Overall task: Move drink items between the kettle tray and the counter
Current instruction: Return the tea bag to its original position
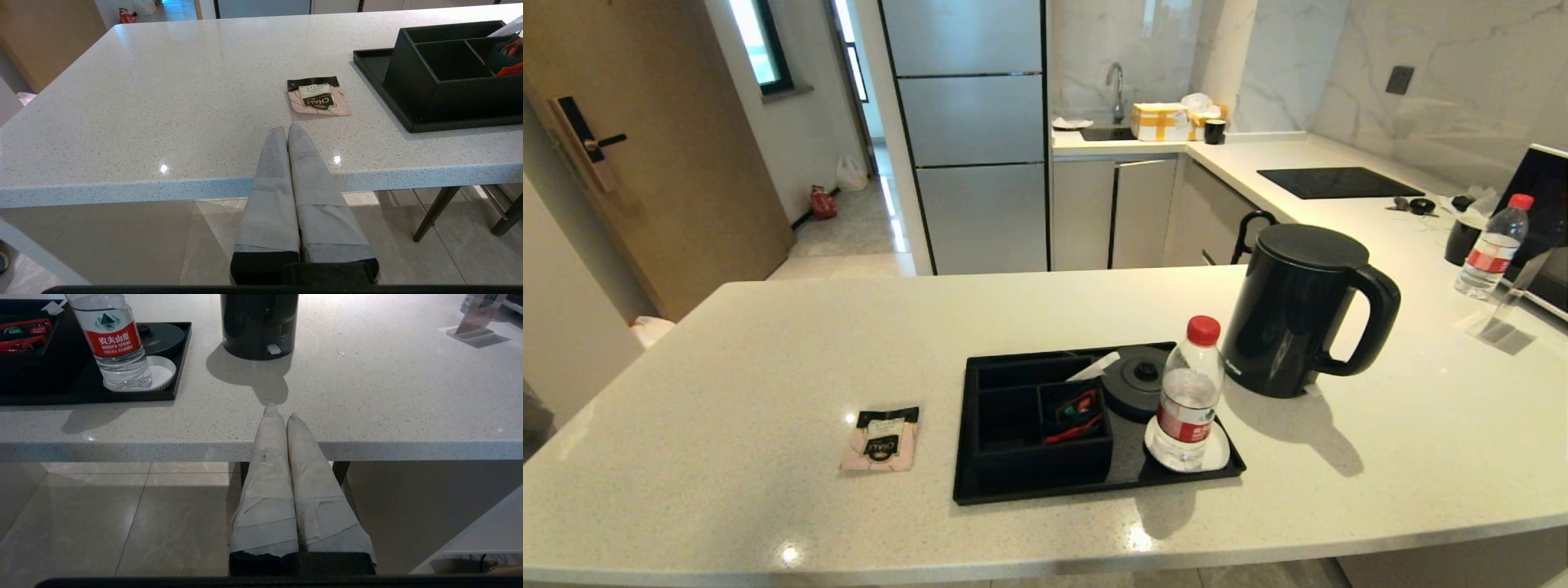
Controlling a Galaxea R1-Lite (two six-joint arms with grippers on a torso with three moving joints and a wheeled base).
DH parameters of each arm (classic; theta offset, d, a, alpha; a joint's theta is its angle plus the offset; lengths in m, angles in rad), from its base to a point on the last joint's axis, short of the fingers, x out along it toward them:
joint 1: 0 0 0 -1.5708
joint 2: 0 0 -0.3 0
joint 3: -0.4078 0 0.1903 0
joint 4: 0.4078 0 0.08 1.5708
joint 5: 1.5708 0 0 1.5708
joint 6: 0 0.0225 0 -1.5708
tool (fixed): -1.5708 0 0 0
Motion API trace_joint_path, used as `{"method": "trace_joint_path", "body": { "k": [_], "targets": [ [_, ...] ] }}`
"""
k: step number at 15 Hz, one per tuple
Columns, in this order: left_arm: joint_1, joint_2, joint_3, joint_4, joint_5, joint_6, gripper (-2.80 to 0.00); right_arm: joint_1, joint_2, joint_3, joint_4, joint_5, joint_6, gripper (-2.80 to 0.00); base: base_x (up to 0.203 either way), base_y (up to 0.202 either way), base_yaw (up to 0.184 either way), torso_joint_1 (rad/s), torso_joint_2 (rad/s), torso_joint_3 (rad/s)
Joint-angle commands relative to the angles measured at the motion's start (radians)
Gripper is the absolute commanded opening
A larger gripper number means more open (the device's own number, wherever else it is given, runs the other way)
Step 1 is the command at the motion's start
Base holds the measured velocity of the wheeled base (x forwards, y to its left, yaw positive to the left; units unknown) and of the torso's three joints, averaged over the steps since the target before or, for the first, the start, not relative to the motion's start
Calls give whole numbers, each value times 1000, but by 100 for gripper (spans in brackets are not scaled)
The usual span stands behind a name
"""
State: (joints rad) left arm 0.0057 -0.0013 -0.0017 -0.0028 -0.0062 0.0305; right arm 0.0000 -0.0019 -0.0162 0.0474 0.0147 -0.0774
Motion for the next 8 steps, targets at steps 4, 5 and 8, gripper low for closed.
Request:
{"method": "trace_joint_path", "body": {
  "k": [4,5,8],
  "targets": [
    [0,1,0,0,0,0,-280,0,2,1,3,-2,27,-280,0,0,0,0,0,0],
    [0,1,0,0,0,0,-280,0,2,1,3,-2,27,-280,0,0,0,0,0,0],
    [0,1,0,0,0,0,-280,0,2,1,3,-2,25,-280,0,0,0,0,0,0]
  ]
}}
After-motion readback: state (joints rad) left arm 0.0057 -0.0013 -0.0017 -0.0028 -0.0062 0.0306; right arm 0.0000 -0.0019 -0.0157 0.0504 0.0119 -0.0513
